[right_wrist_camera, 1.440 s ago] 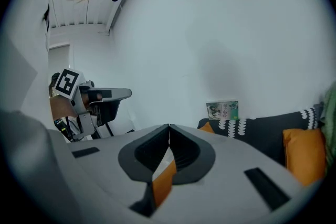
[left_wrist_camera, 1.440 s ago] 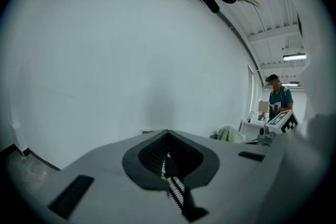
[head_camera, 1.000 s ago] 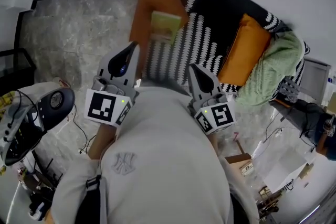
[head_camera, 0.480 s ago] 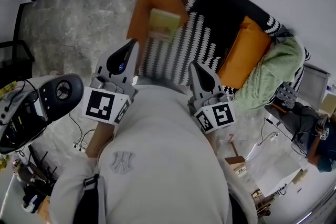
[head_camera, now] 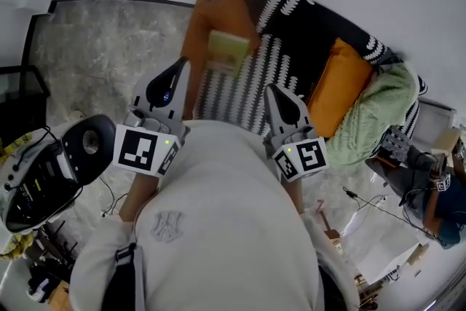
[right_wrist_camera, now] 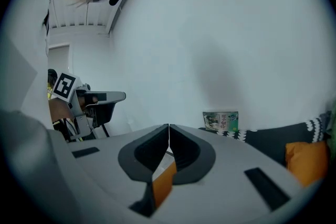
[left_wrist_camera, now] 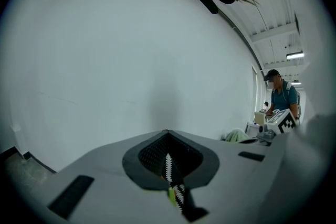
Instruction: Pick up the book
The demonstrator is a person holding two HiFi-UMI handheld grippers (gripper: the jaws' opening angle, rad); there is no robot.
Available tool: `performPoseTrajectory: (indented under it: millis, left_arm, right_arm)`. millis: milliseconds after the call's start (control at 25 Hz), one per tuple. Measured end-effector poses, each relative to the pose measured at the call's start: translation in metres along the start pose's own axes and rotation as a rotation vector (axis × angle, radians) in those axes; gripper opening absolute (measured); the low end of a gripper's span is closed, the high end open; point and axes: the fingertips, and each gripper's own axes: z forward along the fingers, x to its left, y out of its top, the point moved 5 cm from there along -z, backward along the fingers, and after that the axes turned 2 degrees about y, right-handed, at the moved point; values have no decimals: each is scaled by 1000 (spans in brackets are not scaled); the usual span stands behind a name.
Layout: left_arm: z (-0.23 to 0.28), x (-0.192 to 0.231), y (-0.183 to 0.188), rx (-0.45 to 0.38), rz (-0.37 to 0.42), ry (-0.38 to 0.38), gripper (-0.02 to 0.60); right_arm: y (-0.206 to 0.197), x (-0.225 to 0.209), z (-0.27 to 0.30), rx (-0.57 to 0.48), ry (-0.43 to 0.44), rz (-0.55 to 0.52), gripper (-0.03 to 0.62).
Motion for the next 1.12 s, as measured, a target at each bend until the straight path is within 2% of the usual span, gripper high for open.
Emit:
performPoseTrajectory:
  millis: [160,320,360,440,480,600,760,1000,1120]
  left_arm:
    - [3,8,-8,30,-6,9,2]
    - [14,8,-21,84,-24,5,2]
    - [18,6,-25,93,-31,4,2]
    - [26,2,-31,102,-46,6,2]
    - [30,1,-34,106,-53,12,2]
    - [39,-3,-45,120,-63,40,2]
    - [52,2,-75,137,-92,79,2]
    - [61,9,-122,174,-157,169,2]
    - [58,10,-137,180,-174,206,2]
  right_arm:
    - [-13,-16,19,54,14,7,20]
    - [-39,-46,46,115,31,60,23]
    - [-48,-54,54,132,46,83,52]
    - [-66,-73,72,168,76,121,173]
    - [-75,-82,81,180,84,123,189]
    - [-103,-109,111,204,96,96,206]
    - [-154,-147,160,222,154,105,234]
    - [-239,-193,216,344,184,51,267]
    - [-271,-203,232,380,236,45,273]
